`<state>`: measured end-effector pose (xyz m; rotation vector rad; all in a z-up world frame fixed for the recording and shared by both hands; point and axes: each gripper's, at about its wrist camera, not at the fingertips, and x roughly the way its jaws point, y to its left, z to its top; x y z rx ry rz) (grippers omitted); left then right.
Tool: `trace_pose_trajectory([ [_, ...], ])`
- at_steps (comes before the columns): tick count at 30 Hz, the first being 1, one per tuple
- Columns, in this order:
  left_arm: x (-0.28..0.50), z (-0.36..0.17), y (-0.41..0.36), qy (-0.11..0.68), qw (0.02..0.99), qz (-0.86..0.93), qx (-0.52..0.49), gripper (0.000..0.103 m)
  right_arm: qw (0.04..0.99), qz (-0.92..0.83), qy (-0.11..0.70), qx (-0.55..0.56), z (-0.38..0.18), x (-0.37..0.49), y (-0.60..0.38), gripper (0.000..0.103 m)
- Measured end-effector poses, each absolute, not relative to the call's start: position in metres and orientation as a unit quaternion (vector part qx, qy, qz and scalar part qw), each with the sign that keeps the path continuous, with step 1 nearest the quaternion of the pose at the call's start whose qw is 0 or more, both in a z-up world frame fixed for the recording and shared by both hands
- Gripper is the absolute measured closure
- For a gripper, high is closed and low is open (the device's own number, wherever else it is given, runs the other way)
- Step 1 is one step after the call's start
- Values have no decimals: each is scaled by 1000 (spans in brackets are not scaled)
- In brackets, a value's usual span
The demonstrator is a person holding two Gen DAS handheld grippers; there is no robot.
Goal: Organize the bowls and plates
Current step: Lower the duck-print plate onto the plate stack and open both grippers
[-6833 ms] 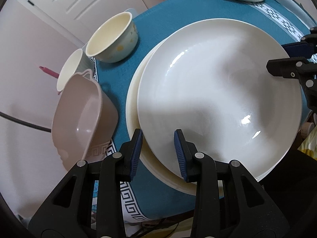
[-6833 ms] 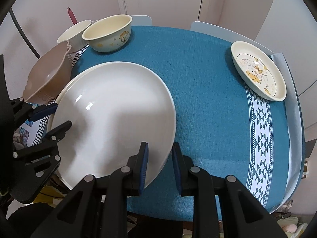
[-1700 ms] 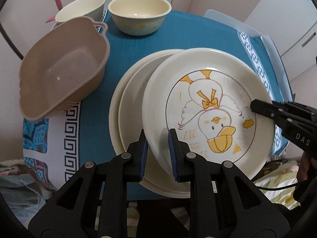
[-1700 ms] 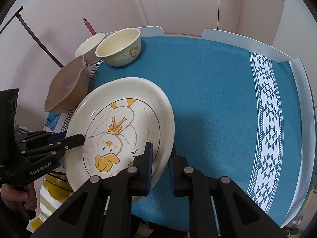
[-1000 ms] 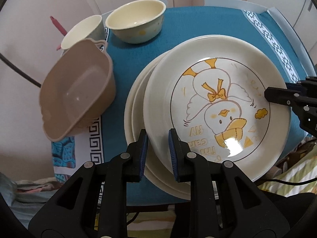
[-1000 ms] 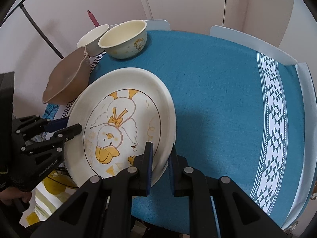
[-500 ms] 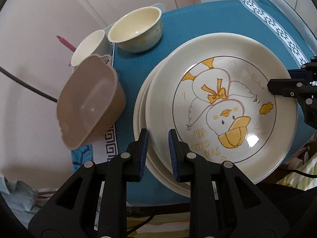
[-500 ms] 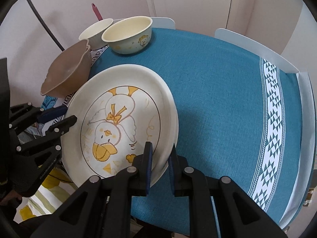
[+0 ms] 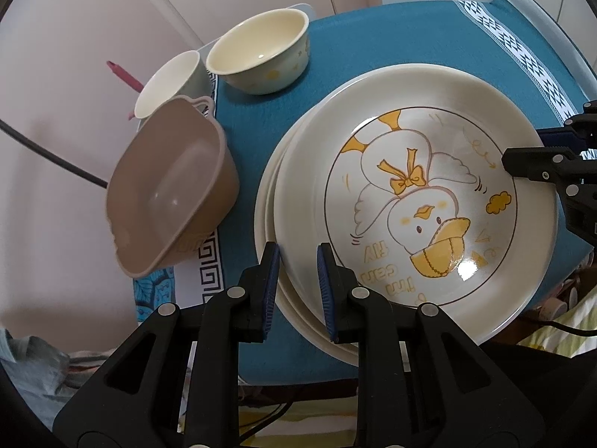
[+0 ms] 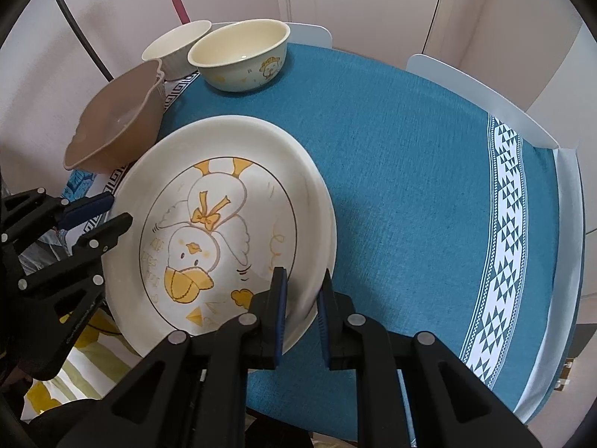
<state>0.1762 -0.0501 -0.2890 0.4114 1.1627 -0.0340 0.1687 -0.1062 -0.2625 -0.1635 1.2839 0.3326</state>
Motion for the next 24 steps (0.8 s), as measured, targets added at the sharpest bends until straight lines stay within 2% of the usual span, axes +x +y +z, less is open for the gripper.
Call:
trace_pose_trajectory([
  [19,175,-287,-43,544,819,-15,181,84,772,134,612,-112,-265,172,-93,89],
  [24,177,-269,-32,545,826,-27,140,84,777,136,608,-90,-255,175,-99,89],
])
